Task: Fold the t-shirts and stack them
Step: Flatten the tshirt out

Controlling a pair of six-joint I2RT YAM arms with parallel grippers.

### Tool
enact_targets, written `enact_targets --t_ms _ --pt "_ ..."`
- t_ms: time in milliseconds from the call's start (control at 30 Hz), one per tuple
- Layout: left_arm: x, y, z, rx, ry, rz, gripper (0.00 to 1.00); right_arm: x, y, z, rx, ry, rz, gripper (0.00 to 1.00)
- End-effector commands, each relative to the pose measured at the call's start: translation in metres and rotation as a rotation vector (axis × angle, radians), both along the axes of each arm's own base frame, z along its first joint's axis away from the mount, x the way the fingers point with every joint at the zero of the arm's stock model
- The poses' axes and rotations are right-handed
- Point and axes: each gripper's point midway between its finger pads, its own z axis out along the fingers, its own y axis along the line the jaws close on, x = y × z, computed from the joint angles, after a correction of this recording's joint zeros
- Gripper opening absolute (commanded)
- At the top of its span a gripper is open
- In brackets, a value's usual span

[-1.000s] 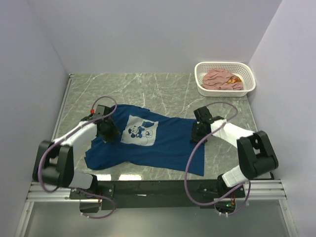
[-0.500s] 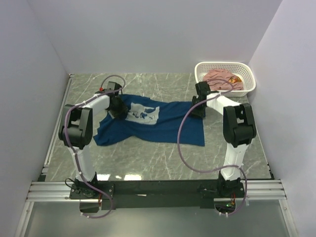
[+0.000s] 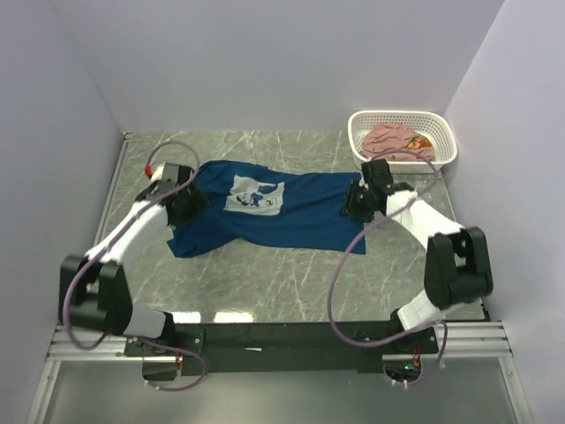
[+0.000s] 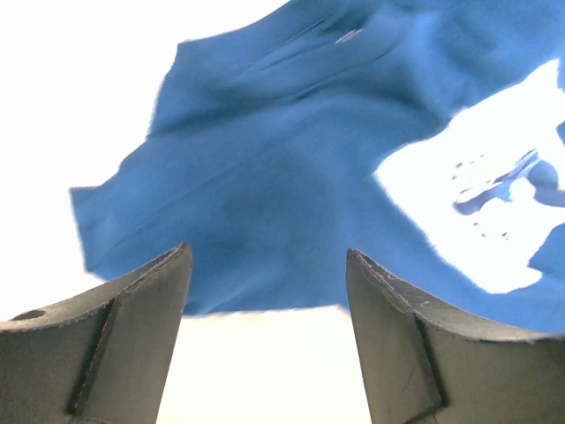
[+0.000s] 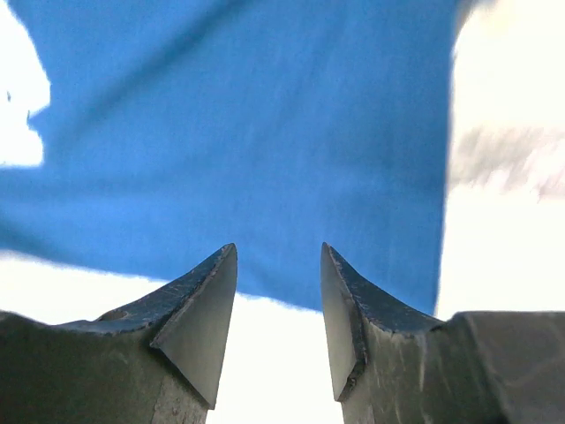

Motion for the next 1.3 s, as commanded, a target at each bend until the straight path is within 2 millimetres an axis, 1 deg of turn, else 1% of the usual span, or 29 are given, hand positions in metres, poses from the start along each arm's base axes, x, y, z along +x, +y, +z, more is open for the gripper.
enact_targets --t_ms 0,33,67,100,133,167,200,233,267,333,367,400,467,533,667,733,767,800,933,1000,1033,1067,1133,1167,1200,1233,1267 --pt "-0.038 0.017 -0.020 0.039 0.047 0.042 0.76 -0.034 0.018 0.000 0.047 -0.030 0.054 0.50" --pt "-0.053 0.020 -0.034 0.048 0.078 0.043 0.77 -0.042 0.025 0.008 0.066 -0.060 0.076 0.50" --pt "-0.056 0.020 -0.031 0.041 0.048 0.045 0.78 -0.048 0.031 0.010 0.087 -0.079 0.095 0.50" --pt "-0.059 0.020 -0.033 0.039 0.042 0.041 0.78 -0.062 0.033 0.000 0.090 -0.056 0.106 0.50" --pt "-0.068 0.021 -0.043 0.038 0.056 0.035 0.79 -0.066 0.036 0.005 0.100 -0.082 0.119 0.50" --pt "-0.069 0.022 -0.043 0.039 0.044 0.032 0.79 -0.071 0.042 0.005 0.108 -0.093 0.138 0.50" --pt "-0.066 0.021 -0.043 0.037 0.028 0.027 0.79 -0.080 0.043 -0.002 0.116 -0.078 0.141 0.50" --pt "-0.069 0.020 -0.046 0.038 0.035 0.021 0.79 -0.084 0.045 -0.001 0.128 -0.085 0.148 0.50" --pt "-0.068 0.018 -0.048 0.038 0.040 0.013 0.78 -0.091 0.046 -0.007 0.133 -0.075 0.154 0.50" --pt "-0.068 0.015 -0.051 0.050 0.052 0.005 0.77 -0.097 0.047 -0.008 0.147 -0.080 0.156 0.50" --pt "-0.070 0.012 -0.057 0.061 0.070 -0.005 0.75 -0.101 0.046 -0.012 0.147 -0.074 0.157 0.50" --pt "-0.070 0.011 -0.059 0.062 0.078 -0.005 0.75 -0.103 0.045 -0.010 0.152 -0.082 0.152 0.50" --pt "-0.074 0.007 -0.067 0.074 0.107 -0.018 0.74 -0.108 0.044 -0.013 0.155 -0.081 0.154 0.50" --pt "-0.076 0.007 -0.075 0.093 0.127 -0.016 0.74 -0.109 0.043 -0.012 0.159 -0.093 0.155 0.49" --pt "-0.075 0.004 -0.079 0.130 0.144 -0.024 0.72 -0.114 0.041 -0.017 0.156 -0.088 0.156 0.49" --pt "-0.071 0.003 -0.078 0.146 0.142 -0.023 0.70 -0.115 0.041 -0.018 0.154 -0.087 0.158 0.49" --pt "-0.071 0.001 -0.080 0.159 0.151 -0.032 0.68 -0.116 0.041 -0.020 0.156 -0.083 0.160 0.49" --pt "-0.068 0.001 -0.078 0.169 0.146 -0.031 0.67 -0.116 0.041 -0.020 0.155 -0.084 0.161 0.49" --pt "-0.059 0.004 -0.077 0.233 0.146 -0.021 0.61 -0.119 0.041 -0.023 0.158 -0.081 0.164 0.49" --pt "-0.055 0.003 -0.076 0.244 0.148 -0.022 0.48 -0.121 0.040 -0.025 0.156 -0.079 0.165 0.49" --pt "-0.051 -0.006 -0.065 0.266 0.154 -0.041 0.06 -0.122 0.037 -0.023 0.143 -0.087 0.165 0.49" --pt "-0.057 -0.007 -0.061 0.278 0.180 -0.050 0.01 -0.123 0.036 -0.022 0.141 -0.090 0.165 0.49" --pt "-0.063 -0.017 -0.047 0.281 0.182 -0.074 0.01 -0.123 0.035 -0.020 0.133 -0.099 0.167 0.49" --pt "-0.067 -0.020 -0.033 0.284 0.202 -0.087 0.01 -0.123 0.033 -0.019 0.127 -0.101 0.166 0.49" --pt "-0.070 -0.027 -0.023 0.275 0.198 -0.118 0.01 -0.124 0.033 -0.017 0.123 -0.098 0.170 0.49" --pt "-0.067 -0.039 -0.010 0.233 0.187 -0.152 0.01 -0.124 0.032 -0.015 0.119 -0.105 0.175 0.49" --pt "-0.071 -0.043 -0.002 0.218 0.195 -0.176 0.01 -0.124 0.031 -0.013 0.115 -0.109 0.176 0.49"
